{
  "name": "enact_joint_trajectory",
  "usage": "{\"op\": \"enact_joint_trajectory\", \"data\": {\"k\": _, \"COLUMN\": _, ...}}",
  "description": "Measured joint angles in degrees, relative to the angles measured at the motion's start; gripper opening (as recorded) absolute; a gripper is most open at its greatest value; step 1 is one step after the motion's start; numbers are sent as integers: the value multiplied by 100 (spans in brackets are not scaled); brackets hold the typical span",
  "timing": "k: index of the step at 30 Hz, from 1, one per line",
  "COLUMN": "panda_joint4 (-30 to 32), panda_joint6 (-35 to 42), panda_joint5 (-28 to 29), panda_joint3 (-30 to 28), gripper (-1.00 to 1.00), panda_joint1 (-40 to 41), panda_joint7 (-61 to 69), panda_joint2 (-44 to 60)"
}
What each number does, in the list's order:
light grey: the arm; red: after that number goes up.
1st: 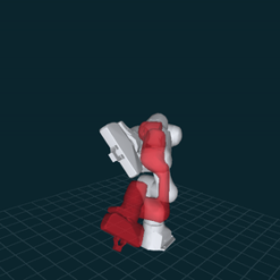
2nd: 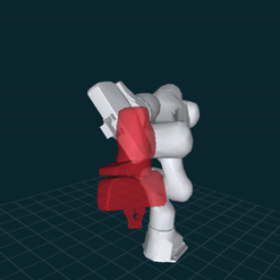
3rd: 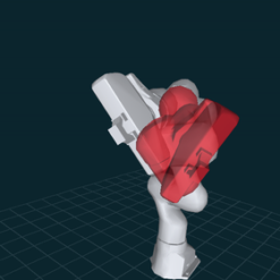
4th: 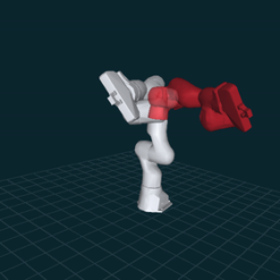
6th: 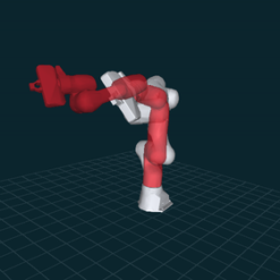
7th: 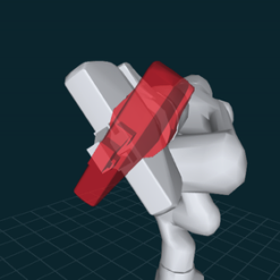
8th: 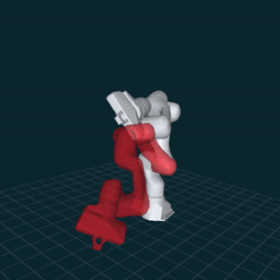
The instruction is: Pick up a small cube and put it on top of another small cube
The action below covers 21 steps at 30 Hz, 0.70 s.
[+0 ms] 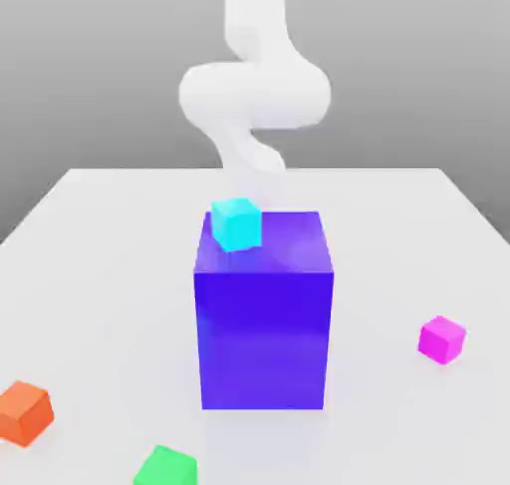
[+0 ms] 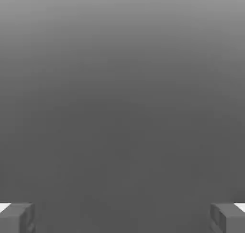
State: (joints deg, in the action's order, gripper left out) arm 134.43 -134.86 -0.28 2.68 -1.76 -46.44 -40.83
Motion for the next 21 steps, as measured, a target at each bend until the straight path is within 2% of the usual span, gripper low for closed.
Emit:
{"op": "enact_joint_trajectory", "data": {"k": 13, "panda_joint4": 1421, "panda_joint6": -1675, "panda_joint5": 105, "panda_joint3": 1589, "gripper": 0, "panda_joint1": -975, "panda_joint7": -516, "panda_joint2": 2722}}
{"op": "enact_joint_trajectory", "data": {"k": 21, "panda_joint4": 2254, "panda_joint6": -2674, "panda_joint5": 722, "panda_joint3": 2250, "gripper": 0, "panda_joint1": -1822, "panda_joint7": -1219, "panda_joint2": 4438}}
